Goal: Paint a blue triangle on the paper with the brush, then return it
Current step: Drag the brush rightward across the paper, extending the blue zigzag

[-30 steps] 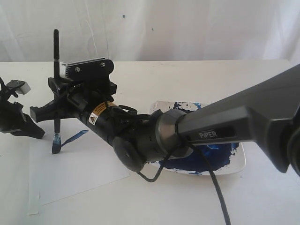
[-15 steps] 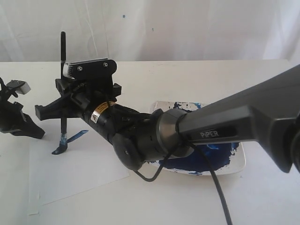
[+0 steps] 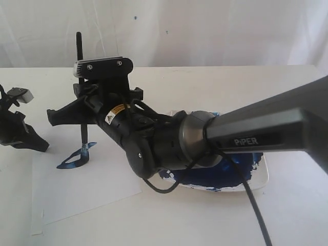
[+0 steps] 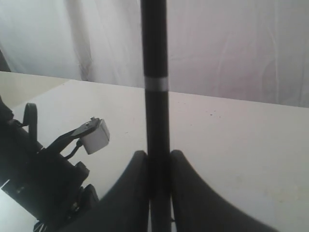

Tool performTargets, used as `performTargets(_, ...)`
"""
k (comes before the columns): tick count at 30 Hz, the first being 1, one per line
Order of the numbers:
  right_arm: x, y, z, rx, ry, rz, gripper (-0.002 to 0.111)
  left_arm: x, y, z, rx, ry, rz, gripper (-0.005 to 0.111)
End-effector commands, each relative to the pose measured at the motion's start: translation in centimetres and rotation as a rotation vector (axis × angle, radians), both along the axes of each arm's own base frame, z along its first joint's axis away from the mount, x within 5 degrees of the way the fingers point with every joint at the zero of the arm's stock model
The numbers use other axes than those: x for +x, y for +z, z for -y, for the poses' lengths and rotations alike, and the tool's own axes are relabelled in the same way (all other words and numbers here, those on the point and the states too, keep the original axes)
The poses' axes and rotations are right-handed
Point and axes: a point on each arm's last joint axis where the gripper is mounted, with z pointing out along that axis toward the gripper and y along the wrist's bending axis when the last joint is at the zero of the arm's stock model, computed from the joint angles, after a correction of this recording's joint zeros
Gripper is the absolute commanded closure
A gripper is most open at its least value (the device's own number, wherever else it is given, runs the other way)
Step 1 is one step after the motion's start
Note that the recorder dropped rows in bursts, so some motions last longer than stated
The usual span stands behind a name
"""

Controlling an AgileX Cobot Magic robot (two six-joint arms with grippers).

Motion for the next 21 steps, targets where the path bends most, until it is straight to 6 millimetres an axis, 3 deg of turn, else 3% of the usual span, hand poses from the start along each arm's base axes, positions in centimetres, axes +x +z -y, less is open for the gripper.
performTargets(1,0.1,0.4,0.6,-0.053,-0.037,0.004,0.108,-0.2,-0.3,0.0,0.008,-0.022,-0.018,0.107)
performTargets(21,0.6,1.7,1.8,-0.108,-0.151,0.004,0.108,-0.2,-0.3,0.0,0.009,-0.024,-0.019,0.107)
